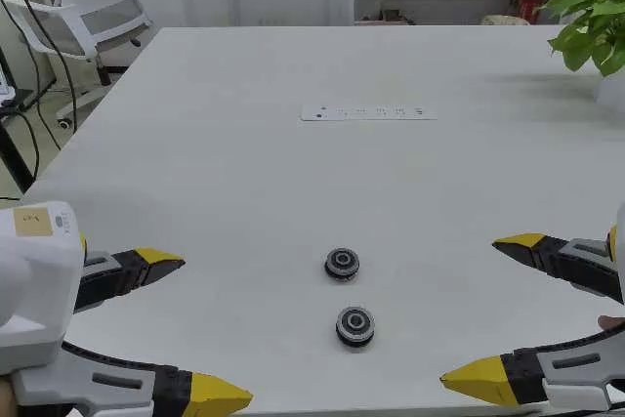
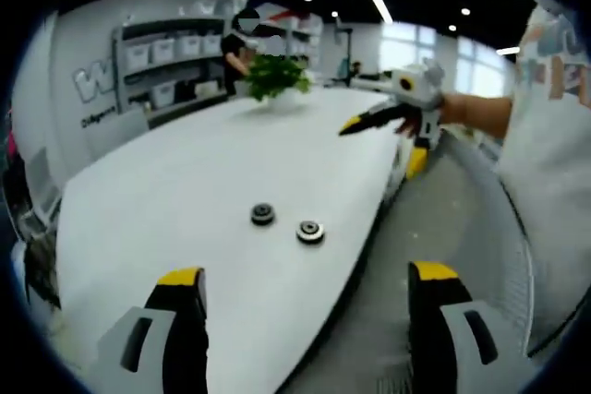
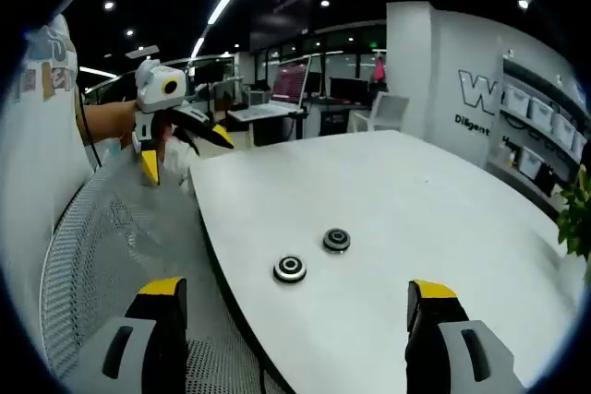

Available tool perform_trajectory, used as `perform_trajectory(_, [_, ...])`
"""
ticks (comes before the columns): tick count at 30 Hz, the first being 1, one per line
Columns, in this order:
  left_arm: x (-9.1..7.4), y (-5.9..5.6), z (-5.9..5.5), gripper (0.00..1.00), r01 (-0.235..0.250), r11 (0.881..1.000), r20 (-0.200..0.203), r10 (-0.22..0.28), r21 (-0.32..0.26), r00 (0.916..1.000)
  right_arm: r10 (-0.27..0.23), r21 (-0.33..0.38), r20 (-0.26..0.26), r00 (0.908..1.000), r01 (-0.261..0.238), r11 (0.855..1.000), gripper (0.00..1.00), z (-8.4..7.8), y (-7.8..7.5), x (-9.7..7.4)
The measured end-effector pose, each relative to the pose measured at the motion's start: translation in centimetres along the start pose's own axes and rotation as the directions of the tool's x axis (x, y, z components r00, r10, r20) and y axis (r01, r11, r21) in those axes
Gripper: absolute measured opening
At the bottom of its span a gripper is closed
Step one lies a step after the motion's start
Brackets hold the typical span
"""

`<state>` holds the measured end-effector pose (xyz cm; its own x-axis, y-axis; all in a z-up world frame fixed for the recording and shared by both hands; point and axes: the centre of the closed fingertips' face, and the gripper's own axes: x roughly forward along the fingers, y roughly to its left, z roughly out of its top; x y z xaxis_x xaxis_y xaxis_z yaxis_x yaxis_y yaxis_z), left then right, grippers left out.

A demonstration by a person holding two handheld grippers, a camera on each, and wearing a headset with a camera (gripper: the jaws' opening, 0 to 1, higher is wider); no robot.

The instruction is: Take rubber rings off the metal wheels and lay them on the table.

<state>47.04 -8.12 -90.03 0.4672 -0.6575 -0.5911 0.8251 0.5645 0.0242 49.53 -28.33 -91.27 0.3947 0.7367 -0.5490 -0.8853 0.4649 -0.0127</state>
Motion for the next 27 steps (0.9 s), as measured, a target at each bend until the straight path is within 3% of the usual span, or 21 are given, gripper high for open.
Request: perform_trajectory(27, [-0.17,-0.18,-0.03,0.88,0.000,1.000,0.014,0.000,0.005,0.9999,0.017,0.022,0.010,0.9998,-0.017,1.000,0.98,0.22,0.68,-0.12])
